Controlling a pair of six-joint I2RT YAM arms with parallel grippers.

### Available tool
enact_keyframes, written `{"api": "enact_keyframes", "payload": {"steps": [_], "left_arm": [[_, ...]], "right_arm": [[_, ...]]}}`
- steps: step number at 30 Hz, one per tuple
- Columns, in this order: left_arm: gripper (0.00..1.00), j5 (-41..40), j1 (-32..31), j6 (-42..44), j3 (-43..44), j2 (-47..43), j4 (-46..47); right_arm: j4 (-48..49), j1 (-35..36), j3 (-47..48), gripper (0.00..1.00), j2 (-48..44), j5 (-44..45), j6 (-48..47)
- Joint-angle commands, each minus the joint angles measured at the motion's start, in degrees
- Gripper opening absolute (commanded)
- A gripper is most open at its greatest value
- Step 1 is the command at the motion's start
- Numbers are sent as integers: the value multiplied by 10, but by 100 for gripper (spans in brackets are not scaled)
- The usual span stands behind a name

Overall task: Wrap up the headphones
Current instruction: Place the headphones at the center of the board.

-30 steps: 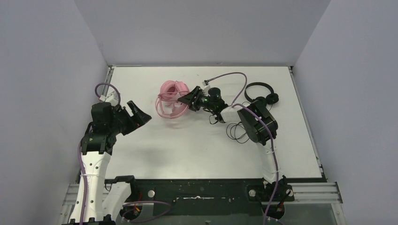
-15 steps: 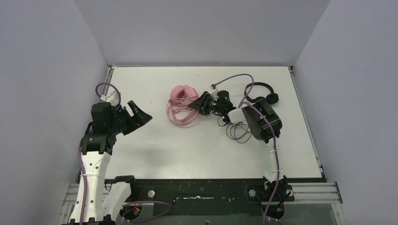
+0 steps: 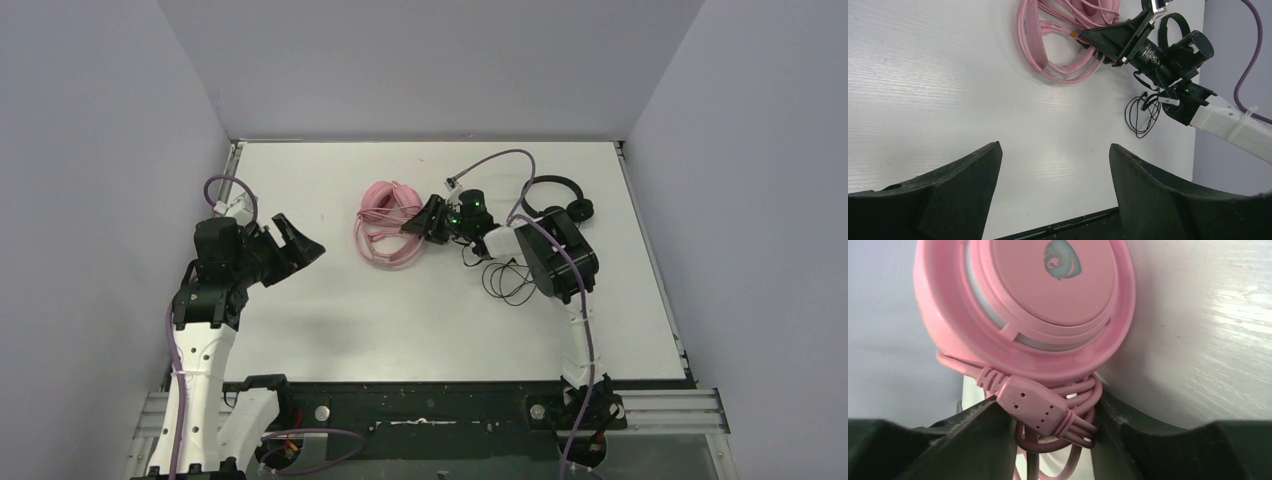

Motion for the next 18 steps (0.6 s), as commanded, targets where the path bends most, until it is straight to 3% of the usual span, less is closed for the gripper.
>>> {"api": "enact_keyframes", "payload": {"steps": [1, 8, 11, 15, 18], "left_arm": [[76, 18, -1, 2, 12, -1, 34], [76, 16, -2, 8, 20, -5, 27], [76, 15, -2, 12, 20, -7, 23], [77, 14, -2, 27, 25, -9, 20], [84, 29, -8, 51, 45, 1, 18]], "right_arm": [[-78, 3, -3, 53, -48, 50, -68], [-158, 0, -11, 86, -104, 67, -107], [-210, -1, -12, 95, -131, 71, -134], [-279, -8, -26, 100, -184, 68, -175], [-395, -21, -26, 100, -248, 60, -233]]}}
